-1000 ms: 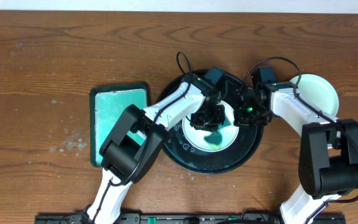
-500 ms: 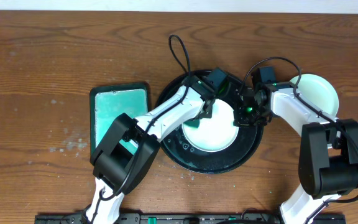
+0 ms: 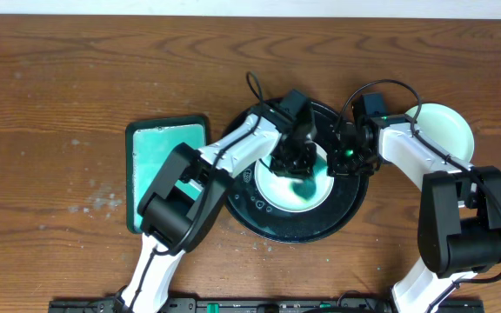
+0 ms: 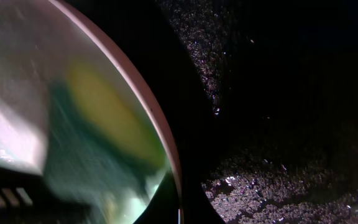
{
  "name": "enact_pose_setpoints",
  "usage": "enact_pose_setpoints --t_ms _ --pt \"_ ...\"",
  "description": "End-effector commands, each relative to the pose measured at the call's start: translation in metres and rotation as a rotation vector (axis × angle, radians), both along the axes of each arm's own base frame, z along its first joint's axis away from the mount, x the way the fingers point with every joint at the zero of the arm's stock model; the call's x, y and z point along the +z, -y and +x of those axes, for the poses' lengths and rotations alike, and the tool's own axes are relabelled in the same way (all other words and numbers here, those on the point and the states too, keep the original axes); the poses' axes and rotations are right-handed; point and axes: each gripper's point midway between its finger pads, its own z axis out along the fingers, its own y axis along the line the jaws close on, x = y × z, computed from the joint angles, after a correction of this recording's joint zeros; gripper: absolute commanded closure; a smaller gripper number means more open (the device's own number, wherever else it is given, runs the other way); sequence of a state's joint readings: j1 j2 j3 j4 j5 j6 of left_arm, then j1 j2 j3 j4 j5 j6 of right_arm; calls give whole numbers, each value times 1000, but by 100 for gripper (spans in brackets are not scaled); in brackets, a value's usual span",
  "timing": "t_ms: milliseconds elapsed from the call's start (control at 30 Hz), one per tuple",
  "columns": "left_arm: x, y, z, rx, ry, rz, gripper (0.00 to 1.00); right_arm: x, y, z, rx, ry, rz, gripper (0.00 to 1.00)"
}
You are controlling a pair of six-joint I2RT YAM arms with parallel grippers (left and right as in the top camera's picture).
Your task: Clean dirty plates on tray and stack at the side
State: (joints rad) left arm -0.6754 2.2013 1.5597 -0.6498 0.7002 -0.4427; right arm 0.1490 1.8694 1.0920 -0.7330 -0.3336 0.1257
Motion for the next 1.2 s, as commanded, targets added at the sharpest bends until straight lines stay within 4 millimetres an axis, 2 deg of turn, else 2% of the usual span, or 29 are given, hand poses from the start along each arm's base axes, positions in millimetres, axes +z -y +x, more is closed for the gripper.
enact_pose_setpoints --t_ms 0,67,133,167,200,333,367,467,567,633,667,733,767,800,833,933,967,1033,1100,1167 --pt "1 12 -43 -97 -174 -101 93 -13 6 -4 -6 -27 -40 99" --pt "-4 -1 -40 -76 -158 -29 93 -13 6 -4 -6 -27 -40 99" --pt "-9 -24 -28 -31 -92 112 93 -13 6 -4 -6 -27 -40 99" --pt "0 -50 -14 9 -7 228 93 -13 6 -4 -6 -27 -40 99" --pt "5 -60 -8 23 29 270 93 -13 5 -4 -6 -27 -40 99" --pt "52 -115 18 116 204 427 93 -13 5 -3 -6 -23 -40 99" --pt "69 -134 25 155 257 476 93 -13 5 -3 -6 -20 -40 99" --pt "102 -184 39 244 370 599 93 -13 5 -1 -6 -14 -39 99" --pt "122 -232 47 323 420 725 93 -13 5 0 -7 -8 -38 99" --pt "122 -266 48 371 398 808 93 -12 5 2 -7 -2 -37 99" --pt "118 -275 48 386 382 823 92 -12 5 2 -7 0 -36 99" --pt "101 -299 48 447 329 845 92 -12 4 4 -7 7 -35 99" --pt "93 -306 48 475 309 848 89 -12 4 5 -7 12 -35 99" --pt "73 -317 46 523 260 822 87 -12 4 7 -6 21 -33 99" --pt "58 -318 43 547 213 773 87 -12 2 11 -3 38 -31 99" --pt "37 -321 34 595 122 683 87 -11 -4 18 4 71 -24 99" --pt "34 -324 32 608 104 671 83 -11 -5 19 -6 74 -22 99" --pt "36 -327 33 614 100 655 68 -6 -11 22 -45 73 -12 99" --pt "46 -328 36 618 127 639 58 11 -23 27 -24 106 12 99" --pt "60 -328 38 632 163 620 50 38 -35 35 27 178 20 99"
